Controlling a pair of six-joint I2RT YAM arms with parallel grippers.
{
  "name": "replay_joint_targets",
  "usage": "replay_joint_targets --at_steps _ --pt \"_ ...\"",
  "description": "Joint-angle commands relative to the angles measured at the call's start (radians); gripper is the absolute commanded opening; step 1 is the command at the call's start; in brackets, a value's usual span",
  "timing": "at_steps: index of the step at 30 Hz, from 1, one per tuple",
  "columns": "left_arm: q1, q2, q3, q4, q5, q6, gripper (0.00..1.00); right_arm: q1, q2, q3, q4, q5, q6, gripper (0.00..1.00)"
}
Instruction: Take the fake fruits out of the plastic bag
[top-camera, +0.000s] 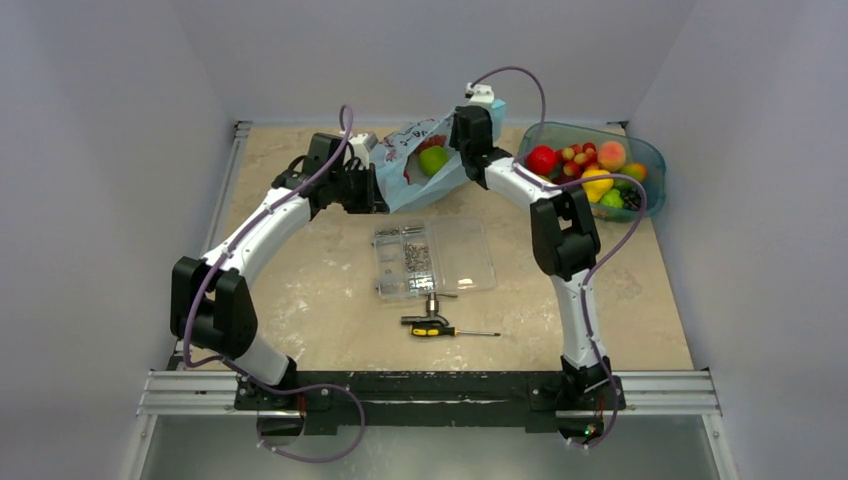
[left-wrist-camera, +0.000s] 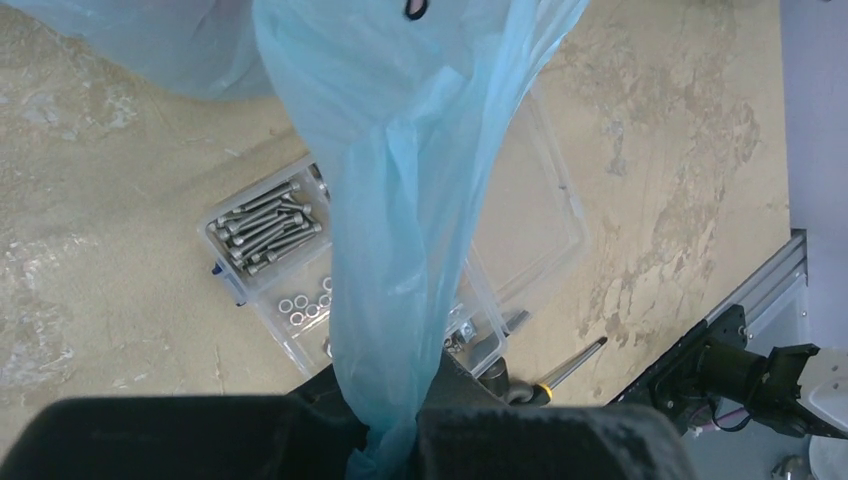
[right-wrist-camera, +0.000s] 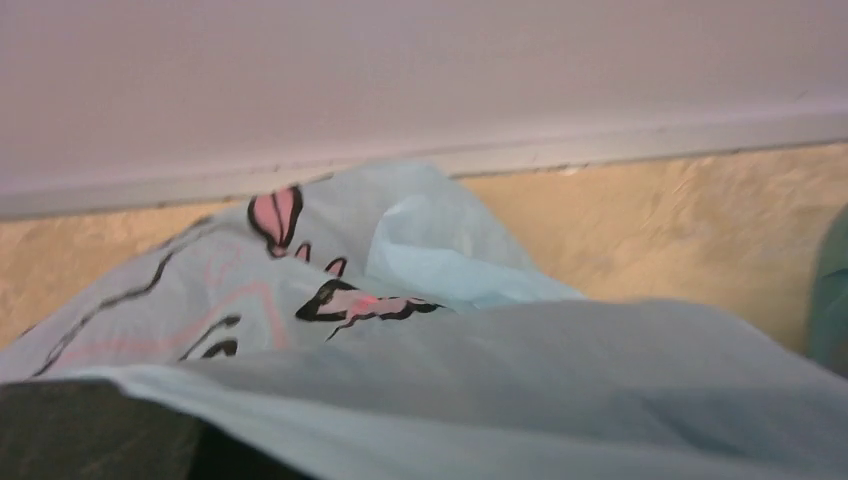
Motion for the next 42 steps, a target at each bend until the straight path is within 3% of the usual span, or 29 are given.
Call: replay_joint_targets --at_steps 1,3,7,15,21,31,42 --pt "-0.006 -0.031 0.006 -0.009 -0.039 0.024 0.00 -0.024 -0.023 0.078 0.046 0.163 -0.112 0.31" --pt "-0.007 -0.032 0.006 -0.011 -0.041 0.024 0.00 -0.029 -0.020 0.091 0.044 0.173 -0.129 0.34" --pt "-0.007 -0.035 0.006 -0.007 -0.024 0.024 0.00 -0.023 -0.062 0.058 -0.012 0.044 -0.122 0.37" --pt "-0.028 -0.005 0.004 0.040 0.107 -0.022 0.00 0.064 -0.311 -0.266 0.006 -0.120 -0.062 0.52" --pt "-0.051 0.010 -0.004 0.065 0.149 -0.055 0.00 0.072 -0.363 -0.418 0.071 -0.237 -0.001 0.54" --pt "-0.059 0.039 0.024 0.015 0.124 -0.053 0.00 0.072 -0.302 -0.515 0.092 -0.254 0.047 0.51" --pt "-0.059 0.038 0.025 0.019 0.124 -0.055 0.00 0.070 -0.315 -0.441 0.159 -0.241 0.062 0.54"
